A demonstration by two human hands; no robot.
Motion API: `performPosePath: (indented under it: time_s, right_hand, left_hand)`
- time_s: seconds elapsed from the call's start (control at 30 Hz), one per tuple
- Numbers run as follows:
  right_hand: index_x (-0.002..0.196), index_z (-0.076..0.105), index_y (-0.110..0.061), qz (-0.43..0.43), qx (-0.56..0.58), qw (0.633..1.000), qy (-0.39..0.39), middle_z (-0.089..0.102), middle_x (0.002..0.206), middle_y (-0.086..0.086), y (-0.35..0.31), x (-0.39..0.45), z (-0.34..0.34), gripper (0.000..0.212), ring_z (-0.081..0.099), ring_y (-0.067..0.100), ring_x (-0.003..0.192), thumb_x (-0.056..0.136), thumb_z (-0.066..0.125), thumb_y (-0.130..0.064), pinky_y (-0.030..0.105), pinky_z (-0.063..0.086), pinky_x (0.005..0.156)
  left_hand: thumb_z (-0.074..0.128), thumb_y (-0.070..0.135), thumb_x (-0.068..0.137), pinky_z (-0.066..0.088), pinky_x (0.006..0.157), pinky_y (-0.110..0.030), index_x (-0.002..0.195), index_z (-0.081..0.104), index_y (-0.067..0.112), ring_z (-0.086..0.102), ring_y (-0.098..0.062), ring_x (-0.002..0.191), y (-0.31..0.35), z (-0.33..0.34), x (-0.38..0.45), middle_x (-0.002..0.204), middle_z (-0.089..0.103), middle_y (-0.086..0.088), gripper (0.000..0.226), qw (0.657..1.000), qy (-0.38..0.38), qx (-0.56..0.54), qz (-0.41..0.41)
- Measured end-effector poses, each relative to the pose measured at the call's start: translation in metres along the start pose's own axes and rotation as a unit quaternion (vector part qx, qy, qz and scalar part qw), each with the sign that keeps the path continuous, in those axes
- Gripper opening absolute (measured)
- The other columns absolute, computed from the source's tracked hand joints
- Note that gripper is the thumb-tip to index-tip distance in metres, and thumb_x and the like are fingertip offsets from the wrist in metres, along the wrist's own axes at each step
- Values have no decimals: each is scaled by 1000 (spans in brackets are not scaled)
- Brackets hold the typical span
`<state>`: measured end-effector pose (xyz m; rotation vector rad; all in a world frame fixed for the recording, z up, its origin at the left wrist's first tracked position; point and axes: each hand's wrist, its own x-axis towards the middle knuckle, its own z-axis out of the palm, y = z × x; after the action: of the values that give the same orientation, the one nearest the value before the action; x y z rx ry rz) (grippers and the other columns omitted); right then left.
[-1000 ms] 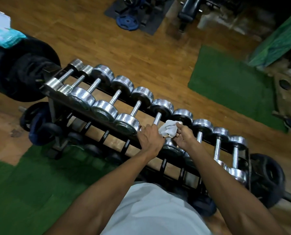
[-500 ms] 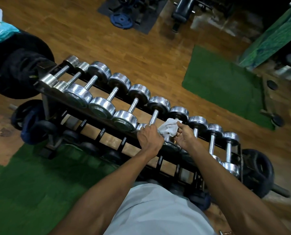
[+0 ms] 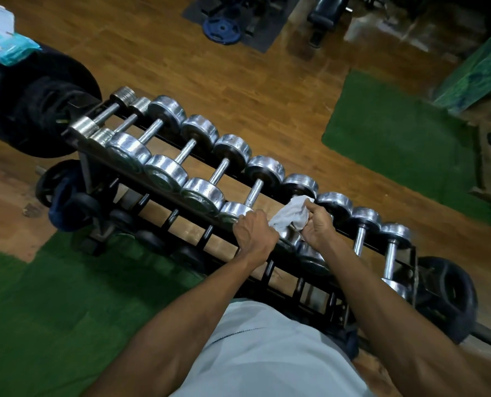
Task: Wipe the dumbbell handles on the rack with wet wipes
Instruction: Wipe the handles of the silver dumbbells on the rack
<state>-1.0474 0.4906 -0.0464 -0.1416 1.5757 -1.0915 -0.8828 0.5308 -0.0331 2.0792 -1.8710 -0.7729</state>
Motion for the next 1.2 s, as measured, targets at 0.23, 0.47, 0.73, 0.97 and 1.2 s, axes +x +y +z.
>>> performPosePath:
  time_s: [0.23, 0.47, 0.73, 0.97, 1.2]
  right_hand:
    - [112, 67, -7, 14, -11, 999, -42, 73, 82, 9, -25, 24, -27, 17, 70, 24, 66, 99, 65, -18, 33, 57, 57]
    - [116, 68, -6, 31, -65, 993, -95, 71, 110, 18, -33, 52, -47, 23, 68, 27, 80, 94, 70, -13, 35, 57, 63]
    - [83, 75, -20, -42, -275, 940, -200, 72, 97, 8, -39, 63, -34, 14, 67, 23, 86, 84, 79, -6, 35, 53, 81]
    - [77, 66, -15, -106, -465, 830, -291, 63, 87, 8, -32, 71, -17, 33, 58, 24, 85, 89, 53, -43, 41, 45, 77]
    - [96, 75, -23, -300, -595, 639, -385, 75, 86, -10, -25, 86, -29, 15, 70, 2, 79, 84, 80, -16, 29, 58, 74]
  left_hand:
    - [70, 42, 80, 41, 67, -32, 96, 65, 12, 65, -30, 96, 42, 21, -6, 101, 68, -8, 35, 999, 9, -11, -39]
    - [70, 45, 87, 46, 82, -36, 108, 64, 12, 61, -31, 109, 77, 48, -21, 115, 63, -10, 40, 996, 33, 32, -81]
    - [75, 35, 88, 54, 82, -39, 113, 63, 14, 65, -27, 106, 97, 57, -29, 112, 68, -8, 35, 984, 49, 122, -123]
    - [75, 15, 85, 51, 79, -38, 111, 61, 13, 62, -27, 107, 103, 65, -29, 114, 66, -7, 30, 982, 44, 113, -148]
    - [74, 15, 86, 52, 86, -39, 130, 57, 13, 58, -26, 115, 105, 69, -29, 124, 62, -6, 47, 978, 27, 134, -158]
